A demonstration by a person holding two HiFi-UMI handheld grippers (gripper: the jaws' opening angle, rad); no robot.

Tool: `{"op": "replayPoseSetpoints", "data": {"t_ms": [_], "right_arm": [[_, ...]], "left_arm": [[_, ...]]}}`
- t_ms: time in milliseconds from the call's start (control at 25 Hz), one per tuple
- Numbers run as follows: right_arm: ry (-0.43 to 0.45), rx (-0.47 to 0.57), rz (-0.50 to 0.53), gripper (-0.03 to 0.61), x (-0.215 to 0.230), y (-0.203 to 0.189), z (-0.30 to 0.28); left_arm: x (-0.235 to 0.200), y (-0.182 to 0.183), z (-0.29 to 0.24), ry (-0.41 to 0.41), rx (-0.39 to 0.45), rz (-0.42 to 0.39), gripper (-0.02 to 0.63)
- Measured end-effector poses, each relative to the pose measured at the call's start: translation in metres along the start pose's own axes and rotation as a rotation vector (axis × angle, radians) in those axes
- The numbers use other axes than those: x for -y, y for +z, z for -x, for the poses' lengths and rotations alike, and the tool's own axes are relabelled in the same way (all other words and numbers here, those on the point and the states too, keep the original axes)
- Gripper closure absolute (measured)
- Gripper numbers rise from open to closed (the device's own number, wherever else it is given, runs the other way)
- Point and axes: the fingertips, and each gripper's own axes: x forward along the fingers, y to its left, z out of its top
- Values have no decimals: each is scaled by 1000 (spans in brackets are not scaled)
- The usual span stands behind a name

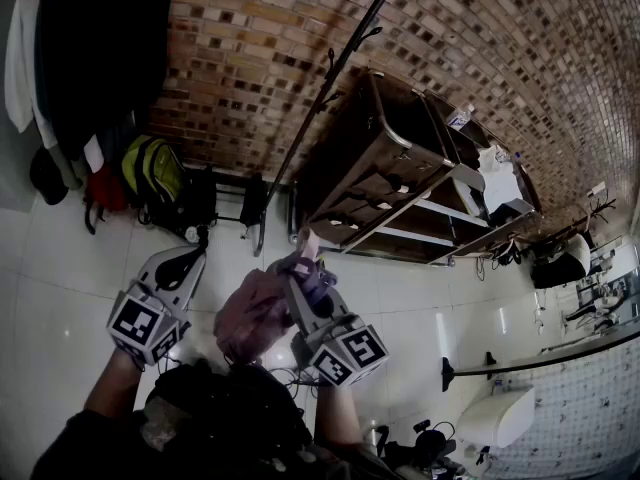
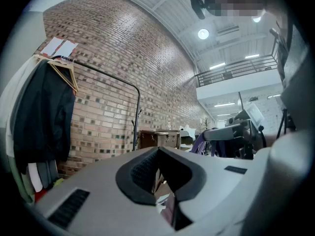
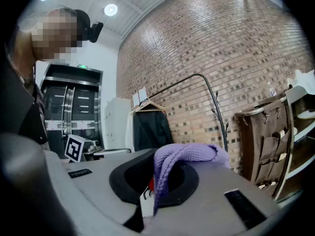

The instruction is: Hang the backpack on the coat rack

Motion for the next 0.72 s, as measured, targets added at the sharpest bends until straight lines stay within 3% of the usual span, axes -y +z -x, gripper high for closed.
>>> {"op": "replayPoseSetpoints", "data": {"t_ms": [200,440,720], "right_arm": [[-5,19,14,574,2,6,-12],[5,1,-39,574,18,-9,-31],[38,-18,-72,574,61,-21,-57]], "left_arm": [[-13,-2,-2,3,-9,-4,574],[-19,3,-26,-8,7,-20,574],[-34,-1,-64,31,-4,-36,574]]}}
